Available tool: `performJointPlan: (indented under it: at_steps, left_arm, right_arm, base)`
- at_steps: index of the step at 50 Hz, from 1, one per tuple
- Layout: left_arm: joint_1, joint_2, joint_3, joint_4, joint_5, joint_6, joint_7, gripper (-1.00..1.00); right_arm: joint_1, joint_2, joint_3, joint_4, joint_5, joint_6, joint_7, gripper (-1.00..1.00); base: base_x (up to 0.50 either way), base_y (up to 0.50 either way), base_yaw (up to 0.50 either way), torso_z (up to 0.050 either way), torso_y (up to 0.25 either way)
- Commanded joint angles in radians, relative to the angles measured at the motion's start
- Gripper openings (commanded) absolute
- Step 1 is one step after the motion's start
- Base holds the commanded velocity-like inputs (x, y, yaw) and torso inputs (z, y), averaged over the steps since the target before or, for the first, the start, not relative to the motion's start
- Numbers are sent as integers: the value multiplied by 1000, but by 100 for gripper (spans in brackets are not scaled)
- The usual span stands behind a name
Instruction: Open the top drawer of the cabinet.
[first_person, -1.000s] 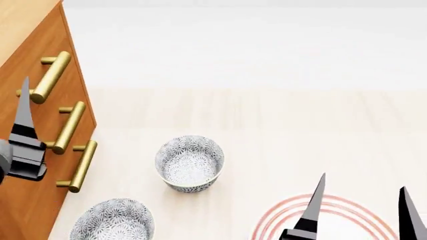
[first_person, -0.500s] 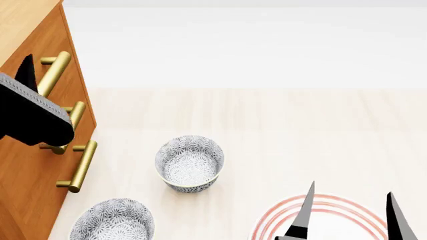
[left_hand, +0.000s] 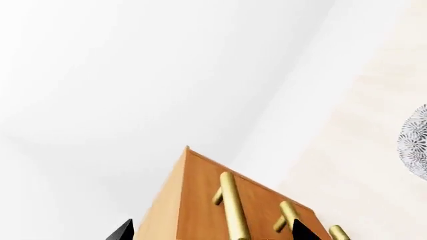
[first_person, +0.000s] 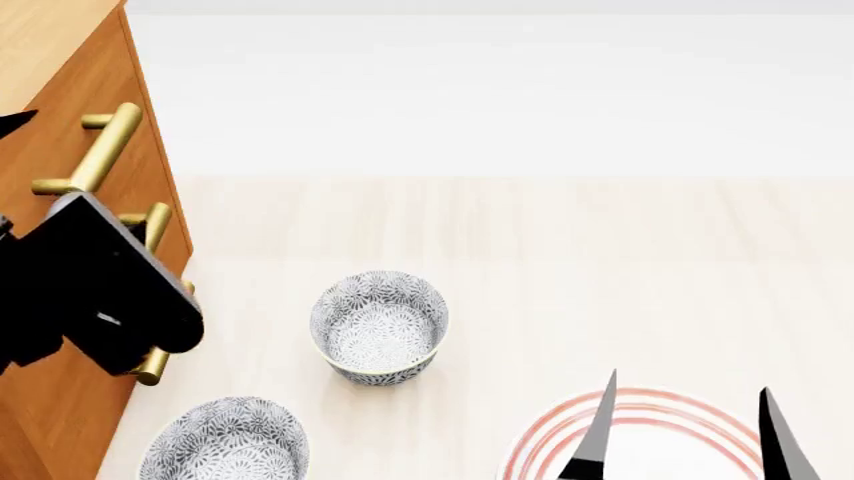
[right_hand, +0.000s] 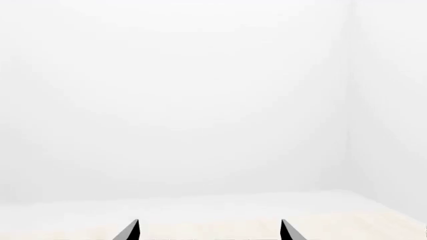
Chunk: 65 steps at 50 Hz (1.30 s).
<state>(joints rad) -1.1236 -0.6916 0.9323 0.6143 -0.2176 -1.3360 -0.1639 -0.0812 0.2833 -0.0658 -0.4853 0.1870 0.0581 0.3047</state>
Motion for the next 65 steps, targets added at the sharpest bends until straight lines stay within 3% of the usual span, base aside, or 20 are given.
performJointPlan:
  at_steps: [1, 29, 65]
  left_arm:
    - [2, 21, 28, -80, -1, 44, 16, 100]
    - [-51, 113, 88, -413, 43, 191, 44, 100]
    - [-80, 195, 127, -597, 55, 202, 63, 100]
  right_arm:
    - [-6, 3, -5, 15, 3, -11, 1, 100]
    - [-6, 10, -16, 47, 12, -26, 2, 100]
    - [-2, 21, -34, 74, 15, -39, 5, 100]
  base:
    - [0, 0, 0, 0, 0]
    - [0, 0, 0, 0, 0]
    - [0, 0, 0, 0, 0]
